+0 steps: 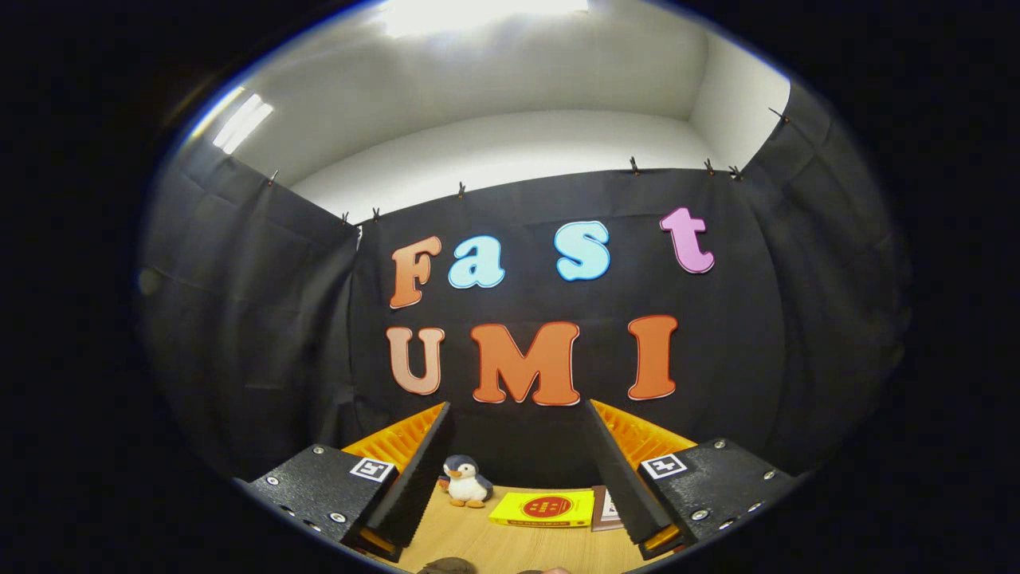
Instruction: Open the storage box then place both shoes into the box .Put the left shoe in first, then the right shoe, with the right side of both shoes facing outward in a uniform manner.
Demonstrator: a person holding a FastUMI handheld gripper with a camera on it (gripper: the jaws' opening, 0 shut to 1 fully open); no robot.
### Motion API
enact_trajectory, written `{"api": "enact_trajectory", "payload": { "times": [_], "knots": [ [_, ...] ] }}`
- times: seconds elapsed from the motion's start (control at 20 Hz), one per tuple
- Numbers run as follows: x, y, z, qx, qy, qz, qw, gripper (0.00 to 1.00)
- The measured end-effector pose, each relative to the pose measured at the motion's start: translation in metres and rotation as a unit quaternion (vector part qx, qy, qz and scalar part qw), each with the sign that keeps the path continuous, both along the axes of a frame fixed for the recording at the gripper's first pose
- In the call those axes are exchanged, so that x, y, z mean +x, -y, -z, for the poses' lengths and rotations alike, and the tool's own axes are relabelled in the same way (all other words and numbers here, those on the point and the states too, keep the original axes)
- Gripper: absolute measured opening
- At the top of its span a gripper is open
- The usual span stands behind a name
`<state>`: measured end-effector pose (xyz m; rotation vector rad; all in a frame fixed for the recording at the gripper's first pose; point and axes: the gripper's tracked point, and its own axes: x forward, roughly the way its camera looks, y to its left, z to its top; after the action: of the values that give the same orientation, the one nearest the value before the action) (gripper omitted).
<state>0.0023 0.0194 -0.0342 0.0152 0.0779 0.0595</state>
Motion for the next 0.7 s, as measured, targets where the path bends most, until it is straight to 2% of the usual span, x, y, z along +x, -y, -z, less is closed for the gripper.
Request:
{"api": "enact_trajectory", "payload": {
  "times": [0.25,0.4,0.55,0.7],
  "knots": [
    [-0.009,-0.026,0.069,0.03,-0.099,-0.038,0.994,0.97],
    [-0.02,-0.053,0.112,0.059,-0.164,-0.077,0.982,0.97],
    [-0.033,-0.087,0.153,0.102,-0.239,-0.119,0.958,0.96],
    [-0.045,-0.127,0.192,0.148,-0.31,-0.164,0.925,0.95]
  ]
}}
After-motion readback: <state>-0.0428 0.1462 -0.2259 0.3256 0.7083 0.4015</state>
